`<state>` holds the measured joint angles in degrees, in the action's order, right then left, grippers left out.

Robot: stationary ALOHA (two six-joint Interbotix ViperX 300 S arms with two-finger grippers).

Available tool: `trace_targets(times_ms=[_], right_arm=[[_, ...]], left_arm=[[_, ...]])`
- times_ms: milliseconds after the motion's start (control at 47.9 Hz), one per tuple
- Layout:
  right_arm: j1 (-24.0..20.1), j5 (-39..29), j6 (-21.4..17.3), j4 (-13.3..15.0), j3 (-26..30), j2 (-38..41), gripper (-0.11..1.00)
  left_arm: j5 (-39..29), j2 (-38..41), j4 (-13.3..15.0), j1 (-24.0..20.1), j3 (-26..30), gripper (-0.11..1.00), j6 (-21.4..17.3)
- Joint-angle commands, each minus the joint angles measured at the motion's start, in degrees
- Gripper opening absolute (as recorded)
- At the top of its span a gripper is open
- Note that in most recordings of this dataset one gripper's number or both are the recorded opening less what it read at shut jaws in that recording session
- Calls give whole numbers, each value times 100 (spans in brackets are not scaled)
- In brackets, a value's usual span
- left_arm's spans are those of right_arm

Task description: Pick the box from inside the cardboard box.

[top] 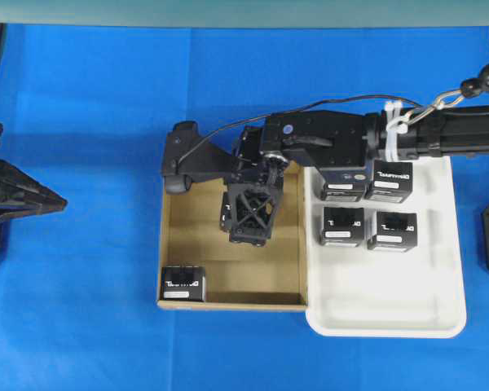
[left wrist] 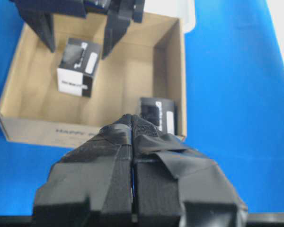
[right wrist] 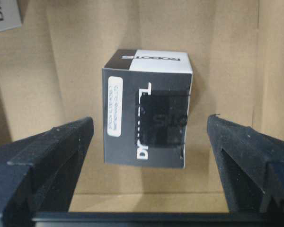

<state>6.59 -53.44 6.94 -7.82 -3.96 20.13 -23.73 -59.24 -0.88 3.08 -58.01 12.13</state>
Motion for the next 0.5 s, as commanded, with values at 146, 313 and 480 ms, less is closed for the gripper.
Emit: trace_targets(times_ms=[146, 313, 480], right_arm=[[-26, 79, 132, -79, 9, 220, 97], [-70, 202, 132, -105, 18, 334, 97], [-79, 211, 132, -105, 9, 378, 97]], left_arm=[[26, 18, -18, 9, 158, -7, 9], [26, 18, -18, 9, 149, -7, 9], [26, 44, -18, 9, 149, -7, 9]])
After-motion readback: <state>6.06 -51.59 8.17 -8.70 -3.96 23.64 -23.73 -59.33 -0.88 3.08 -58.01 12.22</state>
